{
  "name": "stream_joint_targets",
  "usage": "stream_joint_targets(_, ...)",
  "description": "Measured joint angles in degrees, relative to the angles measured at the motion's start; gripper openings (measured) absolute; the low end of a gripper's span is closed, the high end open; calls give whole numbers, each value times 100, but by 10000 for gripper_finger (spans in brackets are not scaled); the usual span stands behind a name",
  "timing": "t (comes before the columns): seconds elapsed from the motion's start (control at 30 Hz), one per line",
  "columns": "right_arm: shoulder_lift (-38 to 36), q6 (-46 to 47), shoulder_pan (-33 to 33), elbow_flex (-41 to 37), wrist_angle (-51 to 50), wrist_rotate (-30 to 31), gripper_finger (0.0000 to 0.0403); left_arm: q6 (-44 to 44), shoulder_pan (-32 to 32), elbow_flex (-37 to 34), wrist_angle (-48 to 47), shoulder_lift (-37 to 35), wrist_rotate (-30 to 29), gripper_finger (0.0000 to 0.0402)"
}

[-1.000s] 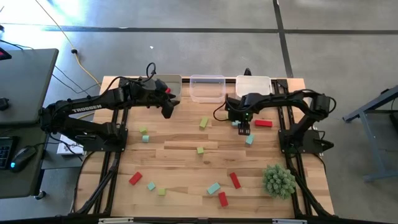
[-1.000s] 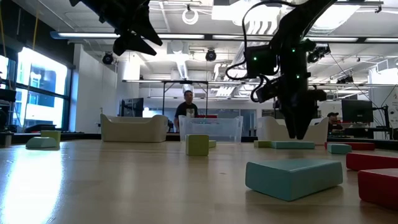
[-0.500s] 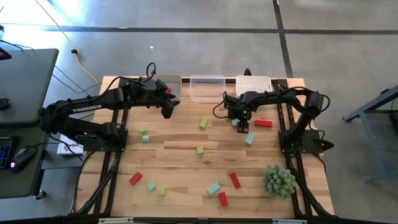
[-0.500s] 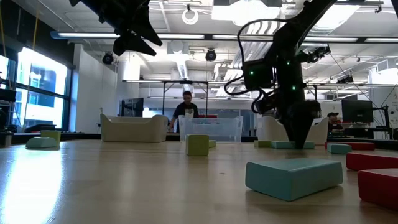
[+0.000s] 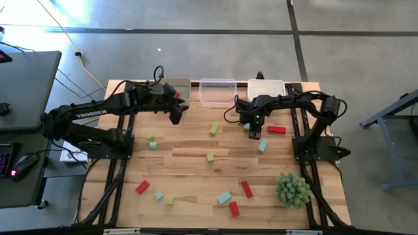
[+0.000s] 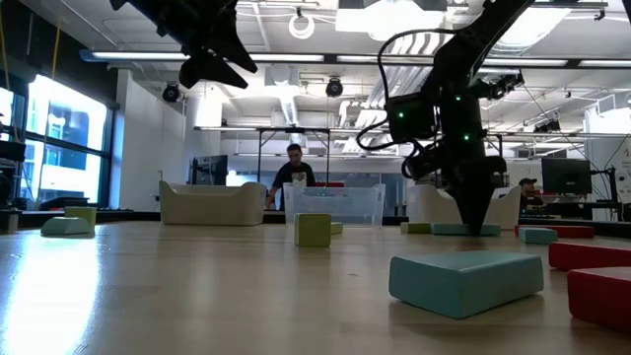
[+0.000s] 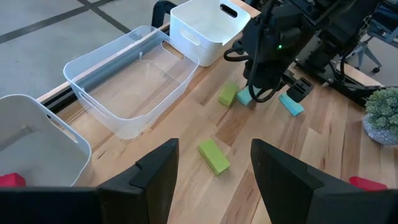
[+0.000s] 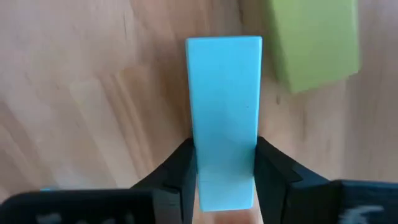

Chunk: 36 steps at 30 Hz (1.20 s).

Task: Sort & place blocks by color
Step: Put the blue block into the white bin

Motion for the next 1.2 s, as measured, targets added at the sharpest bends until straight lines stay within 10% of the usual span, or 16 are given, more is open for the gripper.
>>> stream_joint_targets(0.63, -1659, 1170, -175, -12, -276, 598, 97, -4, 0, 0, 14, 0, -2, 190)
stream_joint_targets(1.2, -2445, 729, -1978, -1, 1722, 1950, 97, -649, 60, 0, 1619, 37, -176, 191)
